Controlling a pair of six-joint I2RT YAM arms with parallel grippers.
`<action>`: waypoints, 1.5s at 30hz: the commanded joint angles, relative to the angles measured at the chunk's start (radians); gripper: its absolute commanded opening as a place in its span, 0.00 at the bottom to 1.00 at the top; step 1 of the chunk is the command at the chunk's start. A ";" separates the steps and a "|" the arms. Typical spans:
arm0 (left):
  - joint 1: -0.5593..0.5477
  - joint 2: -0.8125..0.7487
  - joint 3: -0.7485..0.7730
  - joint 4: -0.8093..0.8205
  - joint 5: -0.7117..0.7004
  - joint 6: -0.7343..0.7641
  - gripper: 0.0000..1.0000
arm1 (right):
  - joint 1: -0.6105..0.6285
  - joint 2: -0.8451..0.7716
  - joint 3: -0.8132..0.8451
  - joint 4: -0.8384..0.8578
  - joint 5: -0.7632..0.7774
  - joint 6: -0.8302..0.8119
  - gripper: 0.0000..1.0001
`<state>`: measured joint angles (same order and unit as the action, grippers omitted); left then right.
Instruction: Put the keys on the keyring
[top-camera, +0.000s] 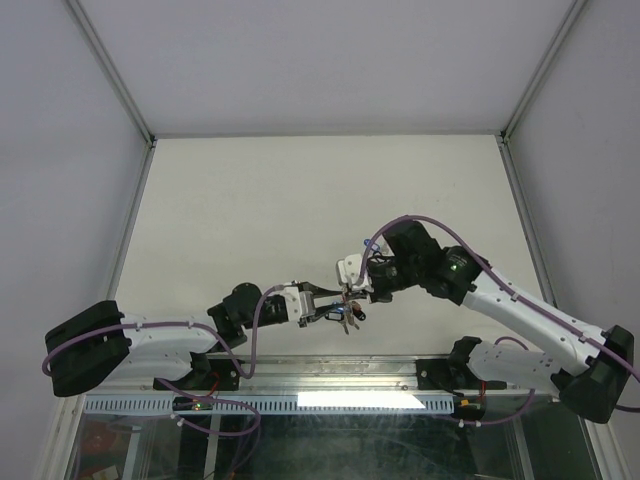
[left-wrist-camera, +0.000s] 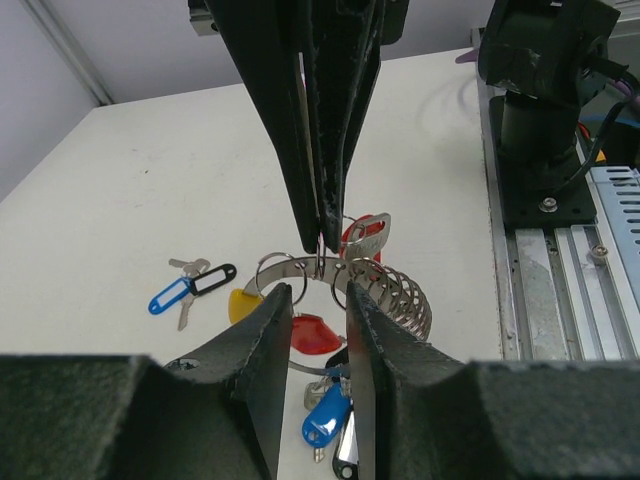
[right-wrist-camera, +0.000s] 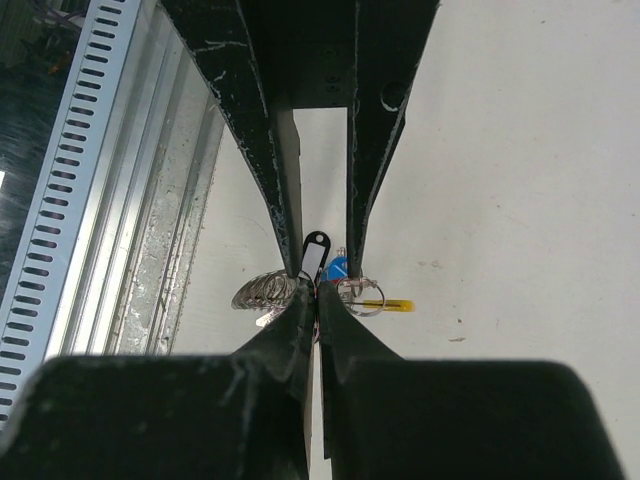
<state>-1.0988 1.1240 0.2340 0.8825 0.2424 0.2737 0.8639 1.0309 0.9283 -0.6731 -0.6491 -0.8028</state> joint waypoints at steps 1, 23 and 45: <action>0.001 0.008 0.049 0.017 0.048 0.007 0.26 | 0.024 0.005 0.062 0.018 0.026 -0.020 0.00; 0.001 0.036 0.087 -0.062 0.081 0.037 0.16 | 0.071 0.038 0.102 -0.017 0.090 -0.041 0.00; 0.001 0.029 0.100 -0.069 0.055 0.030 0.00 | 0.096 0.100 0.104 -0.028 0.097 -0.038 0.00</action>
<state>-1.0985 1.1603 0.2874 0.7731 0.2913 0.3023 0.9501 1.1271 0.9783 -0.7422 -0.5446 -0.8364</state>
